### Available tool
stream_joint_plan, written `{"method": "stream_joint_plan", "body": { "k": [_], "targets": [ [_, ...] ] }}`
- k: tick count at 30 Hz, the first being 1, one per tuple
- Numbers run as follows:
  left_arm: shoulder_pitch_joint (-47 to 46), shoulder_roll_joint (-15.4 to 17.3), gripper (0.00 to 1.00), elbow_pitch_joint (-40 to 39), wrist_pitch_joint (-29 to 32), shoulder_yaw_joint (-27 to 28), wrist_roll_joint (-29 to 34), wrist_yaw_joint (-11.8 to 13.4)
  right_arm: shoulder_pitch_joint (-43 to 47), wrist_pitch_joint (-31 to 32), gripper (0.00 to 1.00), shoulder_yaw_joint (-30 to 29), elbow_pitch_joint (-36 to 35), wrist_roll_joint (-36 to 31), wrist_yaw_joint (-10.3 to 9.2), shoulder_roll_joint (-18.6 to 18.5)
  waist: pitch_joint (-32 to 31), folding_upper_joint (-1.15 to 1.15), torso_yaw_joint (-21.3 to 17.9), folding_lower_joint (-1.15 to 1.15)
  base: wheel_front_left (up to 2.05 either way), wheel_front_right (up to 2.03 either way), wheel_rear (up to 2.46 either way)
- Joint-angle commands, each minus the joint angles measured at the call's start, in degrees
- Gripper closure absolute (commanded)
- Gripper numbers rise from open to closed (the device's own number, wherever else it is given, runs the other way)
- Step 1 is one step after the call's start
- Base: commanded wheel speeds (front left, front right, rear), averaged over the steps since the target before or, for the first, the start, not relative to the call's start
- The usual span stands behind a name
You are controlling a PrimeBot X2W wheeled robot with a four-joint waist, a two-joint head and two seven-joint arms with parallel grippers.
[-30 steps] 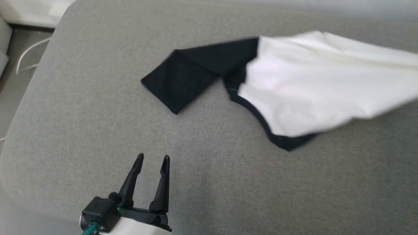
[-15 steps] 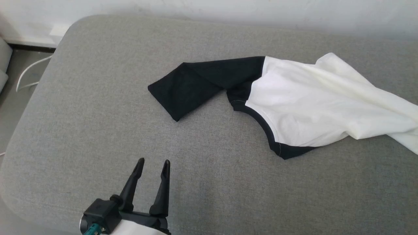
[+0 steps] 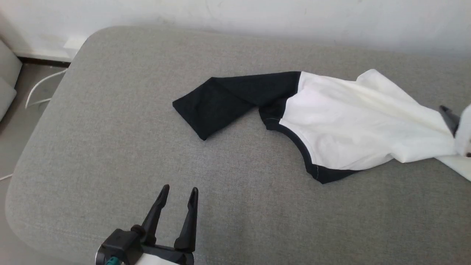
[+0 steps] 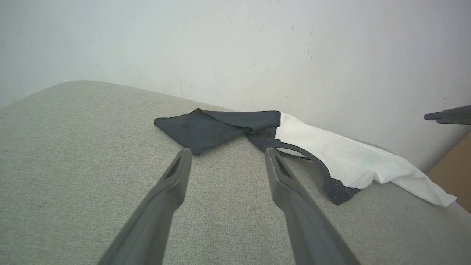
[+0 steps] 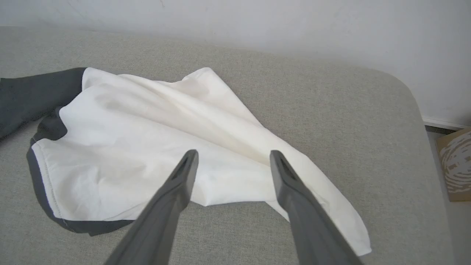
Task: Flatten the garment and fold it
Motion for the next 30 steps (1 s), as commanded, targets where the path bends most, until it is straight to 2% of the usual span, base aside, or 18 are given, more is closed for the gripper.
{"method": "stream_joint_plan", "body": {
  "k": [1,10,21,22,24,30],
  "targets": [
    [0.44,0.44,0.00,-0.31,0.03,-0.17,0.27,0.29,-0.87,0.16,0.00,0.47,0.81,-0.52,-0.04,0.37,0.73,0.00,0.68,0.00,0.00,0.00,0.00],
    [-1.90,0.53,0.00,-0.64,-0.08,-1.98,0.03,-0.23,-6.10,1.91,0.00,3.97,10.54,-4.17,-0.04,2.56,5.73,0.00,4.30,0.00,0.00,0.00,0.00],
    [-4.29,0.58,0.00,1.25,-0.67,-3.70,-0.92,-0.82,-8.10,-2.51,0.00,8.19,18.68,-7.07,-0.04,0.50,9.48,0.00,8.11,0.00,0.00,0.00,0.00],
    [-4.38,0.60,0.00,1.41,-0.72,-3.79,-0.96,-0.84,-7.93,-2.44,0.30,8.40,19.37,-6.97,-0.04,0.49,9.53,0.00,8.20,0.00,0.00,0.00,0.00],
    [-4.54,0.59,0.00,1.65,-0.83,-3.85,-1.02,-0.83,-7.95,-3.11,1.00,8.49,20.12,-6.69,-0.04,0.43,9.60,0.00,8.18,0.00,0.00,0.00,0.00],
    [-4.59,1.04,0.00,1.83,-0.97,-3.72,-0.74,-0.35,-11.45,-6.10,1.00,10.65,18.63,-4.38,-0.04,-0.69,8.78,0.00,6.89,0.00,0.00,0.00,0.00]
  ]
}}
